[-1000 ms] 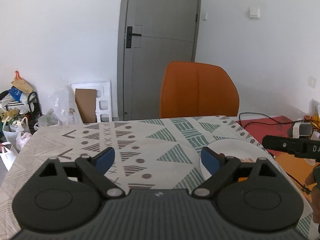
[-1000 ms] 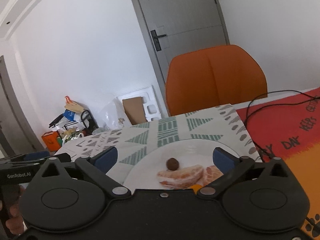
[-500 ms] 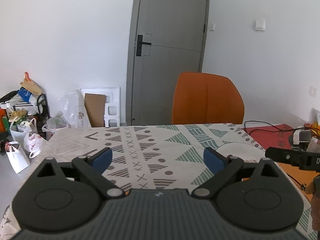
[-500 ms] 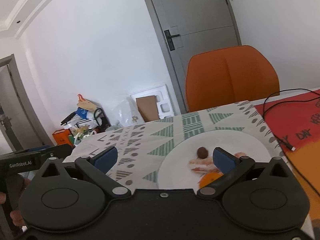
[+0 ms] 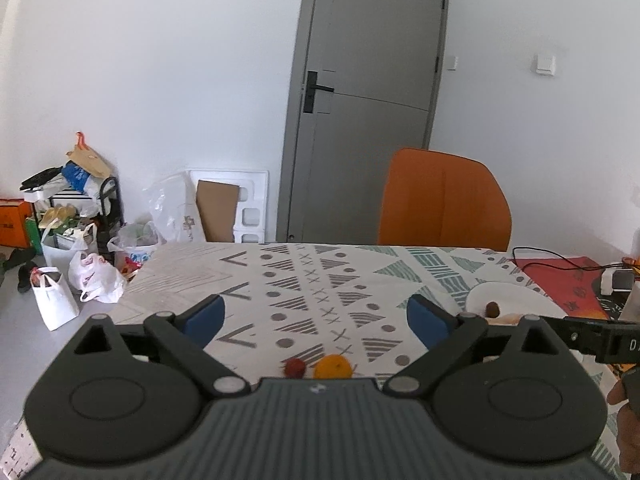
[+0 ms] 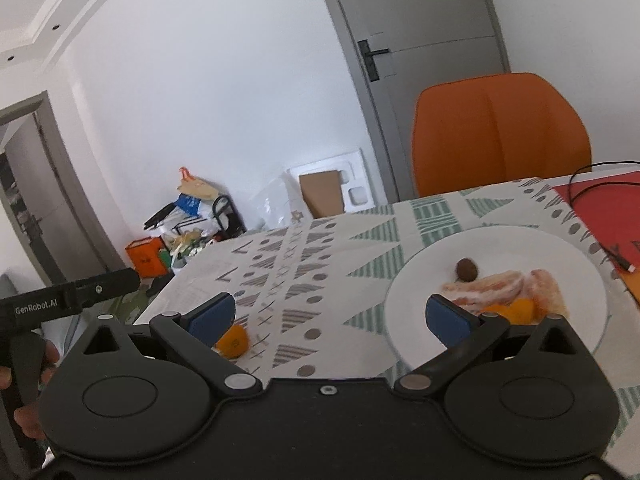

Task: Organize fruits
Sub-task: 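Move both open grippers back over the remaining fruits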

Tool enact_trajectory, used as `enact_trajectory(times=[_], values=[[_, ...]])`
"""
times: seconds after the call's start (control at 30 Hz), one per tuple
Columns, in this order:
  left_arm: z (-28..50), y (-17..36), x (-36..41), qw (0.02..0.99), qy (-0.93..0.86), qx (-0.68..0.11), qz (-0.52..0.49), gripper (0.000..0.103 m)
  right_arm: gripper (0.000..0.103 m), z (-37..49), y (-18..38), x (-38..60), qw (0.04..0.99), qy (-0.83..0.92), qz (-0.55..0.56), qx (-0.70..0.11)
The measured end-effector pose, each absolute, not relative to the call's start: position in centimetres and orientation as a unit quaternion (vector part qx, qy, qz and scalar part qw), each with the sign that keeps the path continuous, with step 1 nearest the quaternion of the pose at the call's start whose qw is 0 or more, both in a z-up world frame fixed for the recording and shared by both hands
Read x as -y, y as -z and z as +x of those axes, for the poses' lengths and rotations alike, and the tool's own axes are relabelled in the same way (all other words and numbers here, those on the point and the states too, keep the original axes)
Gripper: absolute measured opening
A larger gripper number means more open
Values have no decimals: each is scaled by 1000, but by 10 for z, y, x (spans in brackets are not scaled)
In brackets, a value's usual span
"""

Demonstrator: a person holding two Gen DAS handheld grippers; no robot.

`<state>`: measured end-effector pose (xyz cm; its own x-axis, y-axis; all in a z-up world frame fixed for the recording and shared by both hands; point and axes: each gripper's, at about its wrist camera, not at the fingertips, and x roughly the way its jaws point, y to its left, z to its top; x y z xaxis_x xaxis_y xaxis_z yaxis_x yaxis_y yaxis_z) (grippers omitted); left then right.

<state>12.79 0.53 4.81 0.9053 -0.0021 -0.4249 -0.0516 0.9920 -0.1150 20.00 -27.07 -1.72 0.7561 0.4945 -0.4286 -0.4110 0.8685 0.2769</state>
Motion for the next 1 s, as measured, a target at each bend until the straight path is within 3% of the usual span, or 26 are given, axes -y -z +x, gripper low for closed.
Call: enact_trajectory(times=[0.57,0.77,1.0], values=[[98,-20,-49,966,-31,-234,-108,95,100,177,41,216,905,-303,43,-295],[91,-10,-59,962,-38,-244,-116,92,93,172,53,203,896,-313,34,-315],[87,2,-63,957,-37,-258,-126,81,82,166,64,188,884,-330,7,-332]])
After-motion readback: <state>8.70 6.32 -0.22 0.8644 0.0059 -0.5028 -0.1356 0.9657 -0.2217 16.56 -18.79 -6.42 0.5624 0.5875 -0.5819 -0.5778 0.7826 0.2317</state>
